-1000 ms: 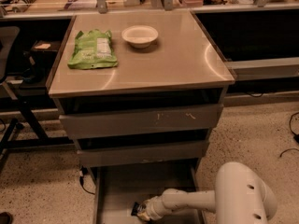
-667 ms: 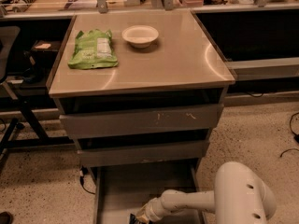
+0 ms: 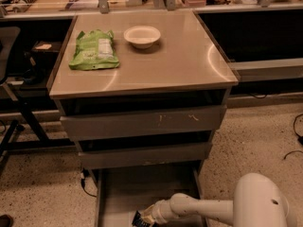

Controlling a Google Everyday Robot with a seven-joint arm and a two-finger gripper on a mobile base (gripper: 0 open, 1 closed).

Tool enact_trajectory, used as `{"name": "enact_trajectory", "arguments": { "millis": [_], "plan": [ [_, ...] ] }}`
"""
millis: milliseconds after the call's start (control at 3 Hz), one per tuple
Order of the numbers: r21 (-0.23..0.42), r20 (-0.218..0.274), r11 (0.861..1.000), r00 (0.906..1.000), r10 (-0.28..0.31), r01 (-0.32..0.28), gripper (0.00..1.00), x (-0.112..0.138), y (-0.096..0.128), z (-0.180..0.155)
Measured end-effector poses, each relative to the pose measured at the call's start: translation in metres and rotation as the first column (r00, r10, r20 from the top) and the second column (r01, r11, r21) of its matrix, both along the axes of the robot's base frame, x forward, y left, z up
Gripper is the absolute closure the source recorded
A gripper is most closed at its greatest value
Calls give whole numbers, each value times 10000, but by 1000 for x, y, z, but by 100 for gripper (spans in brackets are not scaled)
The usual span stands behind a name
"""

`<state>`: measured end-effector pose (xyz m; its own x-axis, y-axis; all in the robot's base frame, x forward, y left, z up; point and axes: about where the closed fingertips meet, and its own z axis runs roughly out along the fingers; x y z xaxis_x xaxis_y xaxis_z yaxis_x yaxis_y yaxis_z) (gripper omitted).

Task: Pick rxbar blueberry from bottom drawer and place on counter

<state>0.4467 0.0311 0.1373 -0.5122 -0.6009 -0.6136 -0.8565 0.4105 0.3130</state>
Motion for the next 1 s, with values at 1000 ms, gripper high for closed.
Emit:
{"name": "enact_trajectory", "arguments": {
  "millis": [1000],
  "plan": [
    [-124,-237,9965,9963,-831,828,100,-15,-33,88]
  ]
}}
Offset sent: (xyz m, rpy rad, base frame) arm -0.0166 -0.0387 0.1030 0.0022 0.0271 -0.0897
